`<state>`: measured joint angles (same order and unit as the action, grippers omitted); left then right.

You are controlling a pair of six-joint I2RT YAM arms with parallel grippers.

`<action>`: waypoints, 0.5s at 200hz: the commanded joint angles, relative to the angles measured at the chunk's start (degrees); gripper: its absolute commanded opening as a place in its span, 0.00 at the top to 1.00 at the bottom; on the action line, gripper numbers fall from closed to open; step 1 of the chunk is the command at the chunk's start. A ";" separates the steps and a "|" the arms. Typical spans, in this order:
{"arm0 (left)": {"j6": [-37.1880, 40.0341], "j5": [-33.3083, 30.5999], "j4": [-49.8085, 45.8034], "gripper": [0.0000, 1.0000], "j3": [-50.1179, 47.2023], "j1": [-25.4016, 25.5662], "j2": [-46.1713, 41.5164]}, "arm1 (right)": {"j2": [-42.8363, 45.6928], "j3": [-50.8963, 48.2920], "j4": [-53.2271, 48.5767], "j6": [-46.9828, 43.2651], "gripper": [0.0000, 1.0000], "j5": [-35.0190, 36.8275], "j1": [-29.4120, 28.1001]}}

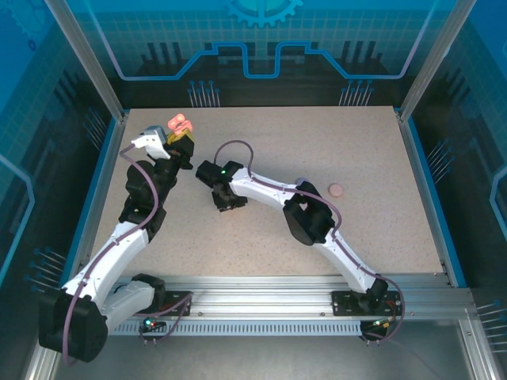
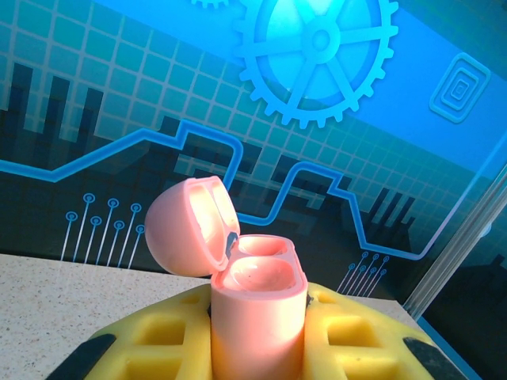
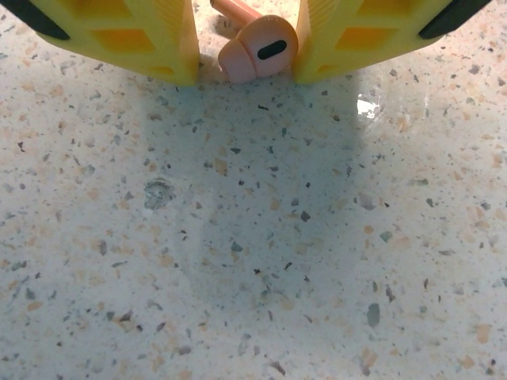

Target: Insert wireless bluetooth earbuds into charging case

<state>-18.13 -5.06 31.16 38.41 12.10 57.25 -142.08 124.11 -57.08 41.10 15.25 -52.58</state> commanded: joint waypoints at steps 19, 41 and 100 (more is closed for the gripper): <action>-0.98 1.16 0.60 1.00 1.58 -0.14 -0.17 | -2.27 -1.04 1.83 -2.16 0.63 -1.09 1.62; -0.90 1.49 0.38 1.00 1.59 -0.14 -0.30 | -2.97 -0.39 1.71 -3.45 0.64 -1.14 1.63; -0.97 1.60 0.27 1.00 1.66 -0.15 -0.30 | -3.63 -0.22 2.66 -9.35 0.65 -1.71 1.64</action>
<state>-18.13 -4.60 30.68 38.41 12.10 57.28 -142.08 124.18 -56.75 35.66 13.87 -52.27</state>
